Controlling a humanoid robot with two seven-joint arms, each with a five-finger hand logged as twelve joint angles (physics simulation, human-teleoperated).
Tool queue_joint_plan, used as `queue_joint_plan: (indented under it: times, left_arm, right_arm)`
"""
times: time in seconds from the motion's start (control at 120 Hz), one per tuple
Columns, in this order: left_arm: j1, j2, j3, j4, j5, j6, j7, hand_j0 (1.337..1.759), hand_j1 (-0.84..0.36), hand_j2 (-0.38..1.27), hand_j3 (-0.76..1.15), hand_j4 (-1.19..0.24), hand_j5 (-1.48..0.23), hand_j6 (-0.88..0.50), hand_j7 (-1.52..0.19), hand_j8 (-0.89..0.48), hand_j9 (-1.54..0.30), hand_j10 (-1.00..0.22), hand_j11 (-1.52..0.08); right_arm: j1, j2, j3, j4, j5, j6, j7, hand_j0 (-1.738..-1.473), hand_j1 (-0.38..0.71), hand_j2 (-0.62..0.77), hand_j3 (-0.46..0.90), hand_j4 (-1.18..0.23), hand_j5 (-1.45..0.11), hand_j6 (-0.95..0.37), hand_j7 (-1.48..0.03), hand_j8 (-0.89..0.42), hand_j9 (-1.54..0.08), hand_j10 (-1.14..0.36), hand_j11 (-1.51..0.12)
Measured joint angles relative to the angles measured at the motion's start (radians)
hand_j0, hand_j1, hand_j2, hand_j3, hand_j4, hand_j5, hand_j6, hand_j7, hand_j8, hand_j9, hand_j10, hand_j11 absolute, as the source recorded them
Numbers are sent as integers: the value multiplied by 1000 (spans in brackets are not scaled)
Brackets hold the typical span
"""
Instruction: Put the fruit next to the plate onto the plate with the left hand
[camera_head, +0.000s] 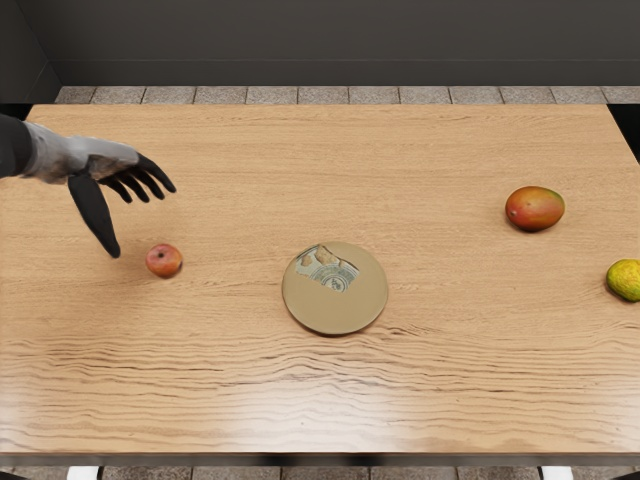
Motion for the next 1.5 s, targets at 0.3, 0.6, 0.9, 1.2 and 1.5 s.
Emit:
queue_joint_plan:
  times: [0.3,0.6,0.9,1.2,1.5]
  left_arm:
    - [-27,5,-59,10,-61,-35,0,1658,37,55,0,-266,-340,-267,-340,-268,-340,-265,-340]
    - [147,-188,11,-178,592,109,0,1658,36,54,0,-265,-341,-266,-341,-266,-341,-265,-341]
    - [247,-224,78,-194,775,255,0,1658,28,56,0,-272,-350,-273,-350,-273,-350,-272,-350]
    - [267,-226,112,-153,838,306,0,1658,-68,73,0,-353,-454,-354,-454,-353,-454,-352,-454]
    - [309,-227,121,-141,865,361,0,1658,-154,88,0,-425,-549,-426,-549,-426,-549,-425,-549]
  right_arm:
    - [-5,0,0,0,0,0,0,-1658,-310,-7,0,-33,-43,-33,-43,-33,-43,-33,-43]
    - [-2,0,1,-1,0,0,1,-1658,-310,-7,0,-33,-43,-33,-43,-33,-43,-33,-43]
    - [-2,0,0,0,0,-1,2,-1658,-310,-7,0,-33,-43,-33,-43,-33,-43,-33,-43]
    - [-4,0,-1,-1,0,-2,1,-1658,-310,-7,0,-33,-43,-33,-43,-33,-43,-33,-43]
    - [-4,0,-1,0,0,-2,1,-1658,-310,-7,0,-33,-43,-33,-43,-33,-43,-33,-43]
